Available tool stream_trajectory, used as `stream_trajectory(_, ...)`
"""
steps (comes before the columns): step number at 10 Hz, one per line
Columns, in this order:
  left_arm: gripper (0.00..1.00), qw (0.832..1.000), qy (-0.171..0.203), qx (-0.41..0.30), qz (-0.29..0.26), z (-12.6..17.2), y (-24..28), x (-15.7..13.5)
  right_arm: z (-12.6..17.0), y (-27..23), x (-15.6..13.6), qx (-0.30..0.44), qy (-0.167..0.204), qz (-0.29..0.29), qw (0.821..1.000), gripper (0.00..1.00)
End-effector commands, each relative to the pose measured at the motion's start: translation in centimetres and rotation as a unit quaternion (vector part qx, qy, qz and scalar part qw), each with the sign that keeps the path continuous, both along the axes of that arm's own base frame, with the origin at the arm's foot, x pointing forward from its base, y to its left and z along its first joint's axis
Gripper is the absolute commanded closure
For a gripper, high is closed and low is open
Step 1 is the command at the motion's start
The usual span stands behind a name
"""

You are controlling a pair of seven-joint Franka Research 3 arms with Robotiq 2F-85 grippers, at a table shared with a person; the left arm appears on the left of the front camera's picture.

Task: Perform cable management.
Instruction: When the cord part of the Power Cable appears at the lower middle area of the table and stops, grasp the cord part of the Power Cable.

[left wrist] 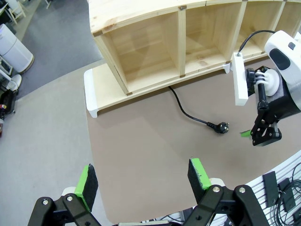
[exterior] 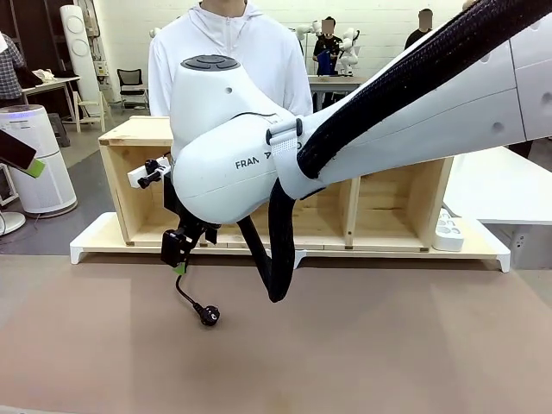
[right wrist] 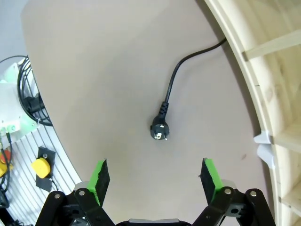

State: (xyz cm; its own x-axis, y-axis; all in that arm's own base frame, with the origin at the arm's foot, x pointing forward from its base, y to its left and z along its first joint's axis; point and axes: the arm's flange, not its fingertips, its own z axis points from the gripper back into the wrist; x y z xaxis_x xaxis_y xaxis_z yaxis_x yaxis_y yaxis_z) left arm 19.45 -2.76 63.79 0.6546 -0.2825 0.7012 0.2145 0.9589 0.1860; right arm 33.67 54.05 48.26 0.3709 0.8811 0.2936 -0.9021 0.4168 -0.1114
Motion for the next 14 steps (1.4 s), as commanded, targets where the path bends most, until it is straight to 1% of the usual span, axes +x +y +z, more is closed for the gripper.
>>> stream_trajectory(1,0.00,1.000,-0.005,0.000,0.000,0.1,0.0,0.2,0.0,0.0,0.0,-0.002,-0.002,0.007,1.000,0.00)
stream_trajectory(10,0.00,1.000,-0.005,0.000,0.000,0.1,0.0,0.2,0.0,0.0,0.0,0.000,0.000,0.002,1.000,0.00)
stream_trajectory(11,0.00,1.000,-0.005,0.000,0.000,0.1,0.0,0.2,-1.9,0.8,1.0,-0.014,0.021,0.013,1.000,0.00)
stream_trajectory(12,0.00,1.000,-0.005,0.000,0.000,0.1,0.0,0.2,-3.5,1.9,2.2,-0.016,0.034,0.026,0.999,0.00)
stream_trajectory(14,0.00,1.000,-0.005,0.000,0.000,0.1,0.0,0.2,-7.1,4.4,3.7,-0.026,0.059,0.056,0.996,0.00)
